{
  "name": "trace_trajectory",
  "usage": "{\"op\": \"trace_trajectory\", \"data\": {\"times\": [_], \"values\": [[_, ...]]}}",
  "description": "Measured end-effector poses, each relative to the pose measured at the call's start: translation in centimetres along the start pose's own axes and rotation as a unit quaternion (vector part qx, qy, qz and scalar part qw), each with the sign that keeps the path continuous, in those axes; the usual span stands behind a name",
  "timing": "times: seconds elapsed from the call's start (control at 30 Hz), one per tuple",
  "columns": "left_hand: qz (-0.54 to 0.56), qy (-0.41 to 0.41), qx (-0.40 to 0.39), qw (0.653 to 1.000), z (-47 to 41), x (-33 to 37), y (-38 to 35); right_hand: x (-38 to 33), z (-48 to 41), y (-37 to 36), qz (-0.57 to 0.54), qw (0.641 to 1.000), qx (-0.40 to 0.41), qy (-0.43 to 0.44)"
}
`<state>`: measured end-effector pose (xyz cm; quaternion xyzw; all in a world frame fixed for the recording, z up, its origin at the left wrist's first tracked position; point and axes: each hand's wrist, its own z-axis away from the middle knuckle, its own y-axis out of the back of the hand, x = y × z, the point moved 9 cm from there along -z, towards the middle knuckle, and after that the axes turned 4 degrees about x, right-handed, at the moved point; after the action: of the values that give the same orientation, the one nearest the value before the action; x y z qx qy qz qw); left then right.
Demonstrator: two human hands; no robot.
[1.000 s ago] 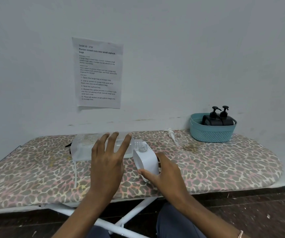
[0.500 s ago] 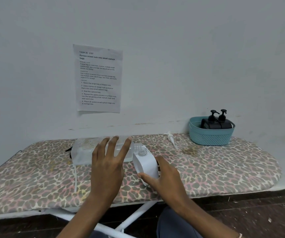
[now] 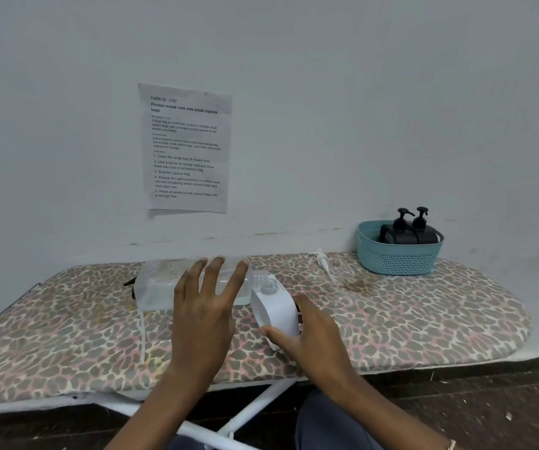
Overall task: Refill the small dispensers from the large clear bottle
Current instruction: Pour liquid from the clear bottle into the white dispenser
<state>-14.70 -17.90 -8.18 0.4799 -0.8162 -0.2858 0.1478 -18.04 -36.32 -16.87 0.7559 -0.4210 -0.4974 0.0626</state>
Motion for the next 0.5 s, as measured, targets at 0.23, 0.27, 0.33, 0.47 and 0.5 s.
{"op": "trace_trajectory", "data": {"times": [0.23, 0.27, 0.33, 0.47, 0.5], "values": [[-0.004, -0.002, -0.001, 1.000, -0.03, -0.02, -0.05, -0.07, 0.06, 0.06, 0.003, 1.000, 0.001, 0.000], [-0.005, -0.002, 0.000, 1.000, -0.01, -0.03, -0.05, -0.06, 0.07, 0.05, 0.001, 1.000, 0.000, -0.001], [-0.003, -0.002, 0.002, 1.000, -0.03, -0.03, -0.03, -0.09, -0.01, 0.05, 0.000, 1.000, -0.002, -0.001], [-0.003, 0.001, 0.002, 1.000, 0.00, -0.08, -0.04, -0.16, -0.01, 0.07, 0.001, 1.000, 0.000, 0.001], [-0.003, 0.001, 0.002, 1.000, 0.02, -0.10, -0.03, -0.15, 0.02, 0.06, 0.001, 1.000, 0.000, 0.001]]}}
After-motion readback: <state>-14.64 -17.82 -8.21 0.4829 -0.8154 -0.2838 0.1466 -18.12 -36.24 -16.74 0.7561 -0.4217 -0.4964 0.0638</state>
